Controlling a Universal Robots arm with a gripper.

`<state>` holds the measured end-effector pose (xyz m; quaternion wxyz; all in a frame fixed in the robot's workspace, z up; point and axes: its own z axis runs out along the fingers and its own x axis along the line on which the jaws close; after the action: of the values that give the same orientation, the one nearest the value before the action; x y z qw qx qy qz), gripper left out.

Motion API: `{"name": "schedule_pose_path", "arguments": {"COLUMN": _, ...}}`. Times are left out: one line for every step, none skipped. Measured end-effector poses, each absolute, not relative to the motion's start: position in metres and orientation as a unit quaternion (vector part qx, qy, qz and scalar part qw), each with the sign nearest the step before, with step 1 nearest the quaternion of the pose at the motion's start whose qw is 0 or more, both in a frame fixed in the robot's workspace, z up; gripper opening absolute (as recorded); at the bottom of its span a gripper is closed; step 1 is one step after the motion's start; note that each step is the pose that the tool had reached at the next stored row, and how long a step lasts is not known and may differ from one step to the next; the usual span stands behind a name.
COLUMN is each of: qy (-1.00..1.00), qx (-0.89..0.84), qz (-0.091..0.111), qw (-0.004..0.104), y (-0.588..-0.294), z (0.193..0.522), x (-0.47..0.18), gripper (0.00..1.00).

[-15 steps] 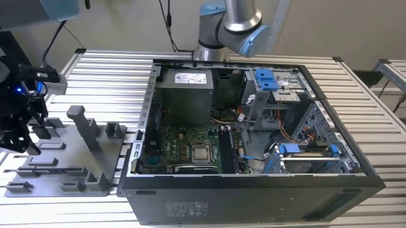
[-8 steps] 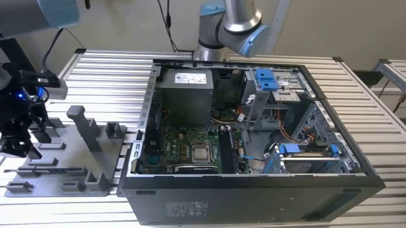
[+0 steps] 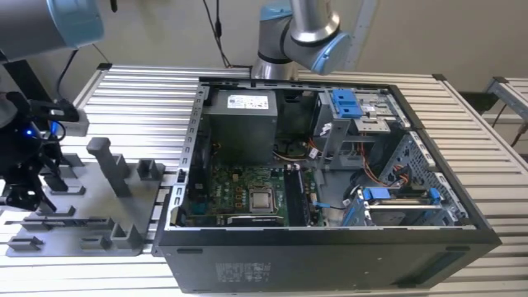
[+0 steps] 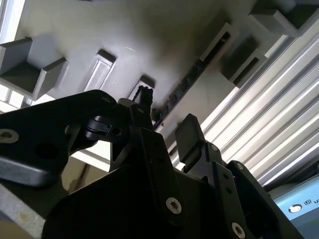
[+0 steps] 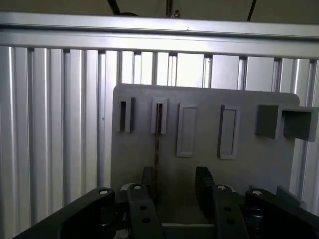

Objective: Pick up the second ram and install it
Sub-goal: 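Pick up the second ram and move it above second insertion slot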

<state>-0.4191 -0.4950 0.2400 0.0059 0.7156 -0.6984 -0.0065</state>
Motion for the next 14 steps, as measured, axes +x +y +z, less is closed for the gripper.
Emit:
{"name": "schedule_pose_path", "arguments": {"qy": -0.698, "qx": 0.716, "qz": -0.006, "qw": 0.006, "y": -0.495, "z": 0.238, "x": -0.419, "gripper": 0.48}}
{"name": "schedule_pose_path", "arguments": {"qy": -0.699, "qx": 0.716, "qz": -0.006, "qw": 0.006, "y": -0.496, "z": 0.237, "x": -0.42, "gripper": 0.48}}
{"name": "schedule_pose_path", "arguments": {"qy": -0.699, "qx": 0.715, "qz": -0.006, "qw": 0.005, "y": -0.496, "z": 0.236, "x": -0.42, "gripper": 0.48}}
{"name": "schedule_pose_path", "arguments": {"qy": -0.7, "qx": 0.714, "qz": -0.006, "qw": 0.005, "y": -0.496, "z": 0.234, "x": -0.421, "gripper": 0.48}}
{"name": "schedule_pose_path", "arguments": {"qy": -0.701, "qx": 0.713, "qz": -0.006, "qw": 0.005, "y": -0.496, "z": 0.233, "x": -0.421, "gripper": 0.48}}
{"name": "schedule_pose_path", "arguments": {"qy": -0.702, "qx": 0.712, "qz": -0.006, "qw": 0.005, "y": -0.496, "z": 0.232, "x": -0.421, "gripper": 0.48}}
{"name": "schedule_pose_path", "arguments": {"qy": -0.703, "qx": 0.711, "qz": -0.006, "qw": 0.005, "y": -0.497, "z": 0.231, "x": -0.421, "gripper": 0.48}}
{"name": "schedule_pose_path", "arguments": {"qy": -0.704, "qx": 0.71, "qz": -0.006, "qw": 0.005, "y": -0.497, "z": 0.229, "x": -0.421, "gripper": 0.48}}
{"name": "schedule_pose_path", "arguments": {"qy": -0.705, "qx": 0.709, "qz": -0.006, "qw": 0.005, "y": -0.498, "z": 0.228, "x": -0.421, "gripper": 0.48}}
{"name": "schedule_pose_path", "arguments": {"qy": -0.706, "qx": 0.708, "qz": -0.006, "qw": 0.005, "y": -0.498, "z": 0.227, "x": -0.421, "gripper": 0.48}}
{"name": "schedule_pose_path", "arguments": {"qy": -0.707, "qx": 0.707, "qz": -0.006, "qw": 0.005, "y": -0.498, "z": 0.226, "x": -0.421, "gripper": 0.48}}
{"name": "schedule_pose_path", "arguments": {"qy": -0.707, "qx": 0.707, "qz": -0.006, "qw": 0.005, "y": -0.499, "z": 0.226, "x": -0.421, "gripper": 0.48}}
{"name": "schedule_pose_path", "arguments": {"qy": -0.707, "qx": 0.707, "qz": -0.006, "qw": 0.005, "y": -0.499, "z": 0.225, "x": -0.421, "gripper": 0.48}}
{"name": "schedule_pose_path", "arguments": {"qy": -0.707, "qx": 0.707, "qz": -0.006, "qw": 0.005, "y": -0.5, "z": 0.224, "x": -0.421, "gripper": 0.48}}
